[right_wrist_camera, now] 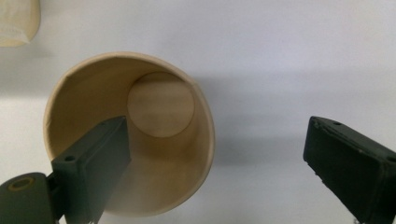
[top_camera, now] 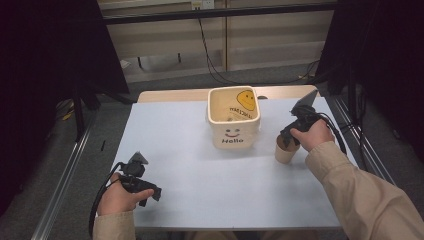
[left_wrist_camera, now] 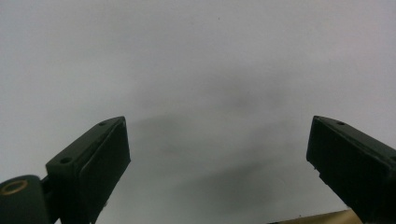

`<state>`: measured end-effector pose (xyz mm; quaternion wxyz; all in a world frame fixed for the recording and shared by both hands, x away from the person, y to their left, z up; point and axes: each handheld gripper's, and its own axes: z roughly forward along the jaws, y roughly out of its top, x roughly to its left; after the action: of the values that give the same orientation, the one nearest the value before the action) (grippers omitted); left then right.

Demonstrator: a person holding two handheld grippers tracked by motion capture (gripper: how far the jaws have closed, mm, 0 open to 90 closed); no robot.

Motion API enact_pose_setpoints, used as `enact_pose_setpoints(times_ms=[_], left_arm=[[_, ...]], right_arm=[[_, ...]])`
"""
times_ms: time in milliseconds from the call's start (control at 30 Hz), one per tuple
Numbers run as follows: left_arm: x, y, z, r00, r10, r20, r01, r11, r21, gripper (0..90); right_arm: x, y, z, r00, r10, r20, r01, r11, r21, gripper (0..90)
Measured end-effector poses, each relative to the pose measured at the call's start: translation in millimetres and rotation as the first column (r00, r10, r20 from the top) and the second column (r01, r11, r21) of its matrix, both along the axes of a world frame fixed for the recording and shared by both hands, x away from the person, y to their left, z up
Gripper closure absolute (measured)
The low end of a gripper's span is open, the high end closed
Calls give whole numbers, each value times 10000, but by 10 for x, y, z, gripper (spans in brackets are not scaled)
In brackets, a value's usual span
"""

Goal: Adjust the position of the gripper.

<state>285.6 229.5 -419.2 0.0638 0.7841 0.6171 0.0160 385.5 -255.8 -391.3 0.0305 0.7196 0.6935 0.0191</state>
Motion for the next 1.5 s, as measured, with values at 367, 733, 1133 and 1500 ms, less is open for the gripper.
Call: enact_pose_setpoints(times_ms=[367, 733, 1133, 1500], left_arm=[[0, -13, 4, 9999, -125, -38, 125, 9999, -17, 60], [5, -18, 2, 9999, -97, -26, 97, 9999, -40, 59], [27, -45, 4, 9997, -247, -80, 247, 9997, -20, 58], [9, -27, -1, 10000, -72, -31, 72, 9999, -91, 58]], right_arm=[[-12, -20, 129, 10000, 22, 35, -22, 9999, 123, 76], [19, -5, 512, 9999, 158, -15, -158, 9998, 109, 79], [66, 39, 927, 9998, 128, 175, -127, 9999, -85, 79], [114, 72, 1055, 9995, 206, 225, -203, 9997, -119, 77]])
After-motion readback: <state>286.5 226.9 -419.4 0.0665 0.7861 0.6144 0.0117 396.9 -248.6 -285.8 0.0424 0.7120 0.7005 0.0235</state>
